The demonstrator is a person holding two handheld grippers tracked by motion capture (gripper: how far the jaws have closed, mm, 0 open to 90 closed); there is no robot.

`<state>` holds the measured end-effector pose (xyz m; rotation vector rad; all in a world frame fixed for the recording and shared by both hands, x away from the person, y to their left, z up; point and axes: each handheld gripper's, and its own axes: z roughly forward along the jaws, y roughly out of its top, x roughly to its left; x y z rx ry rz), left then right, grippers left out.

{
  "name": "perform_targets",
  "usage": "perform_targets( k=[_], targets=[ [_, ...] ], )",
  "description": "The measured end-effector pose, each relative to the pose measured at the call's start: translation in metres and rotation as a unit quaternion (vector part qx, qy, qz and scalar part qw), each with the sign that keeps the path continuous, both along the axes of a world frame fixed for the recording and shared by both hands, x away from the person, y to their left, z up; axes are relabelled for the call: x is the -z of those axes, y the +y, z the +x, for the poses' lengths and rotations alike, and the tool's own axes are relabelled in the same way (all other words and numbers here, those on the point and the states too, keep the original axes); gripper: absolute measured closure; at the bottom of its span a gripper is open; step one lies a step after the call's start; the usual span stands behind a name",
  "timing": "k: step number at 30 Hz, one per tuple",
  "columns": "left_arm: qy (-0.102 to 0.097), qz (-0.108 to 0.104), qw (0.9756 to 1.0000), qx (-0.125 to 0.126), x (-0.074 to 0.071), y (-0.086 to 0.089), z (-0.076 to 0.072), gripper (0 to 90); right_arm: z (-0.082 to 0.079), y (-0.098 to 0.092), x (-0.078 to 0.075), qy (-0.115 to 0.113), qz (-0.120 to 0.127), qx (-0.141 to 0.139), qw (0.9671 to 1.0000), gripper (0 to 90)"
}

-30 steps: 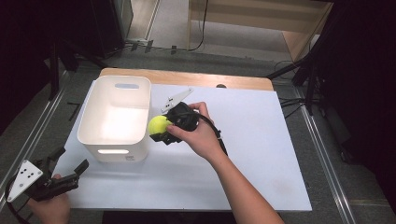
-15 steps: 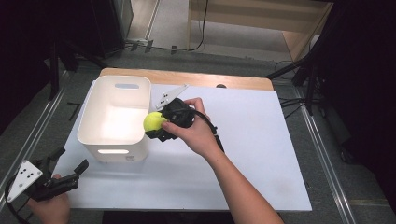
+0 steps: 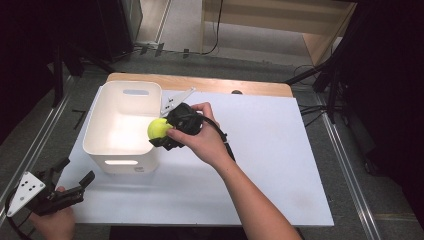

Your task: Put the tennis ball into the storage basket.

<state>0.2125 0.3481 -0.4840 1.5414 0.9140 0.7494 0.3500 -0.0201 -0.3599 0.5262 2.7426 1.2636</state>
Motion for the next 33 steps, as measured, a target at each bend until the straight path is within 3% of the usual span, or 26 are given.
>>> perform_targets(
  k=[16, 33],
  targets=[
    [0.001, -0.001, 1.0, 0.001, 0.0, 0.0, 0.0, 8.5, 0.003, 0.014, -0.005, -0.002, -0.001, -0.008, 1.0, 24.0],
    [0.002, 0.0, 1.0, 0.001, 0.0, 0.0, 0.0, 8.5, 0.008, 0.033, 0.0, 0.002, 0.001, -0.019, 0.9998, 24.0]
  ],
)
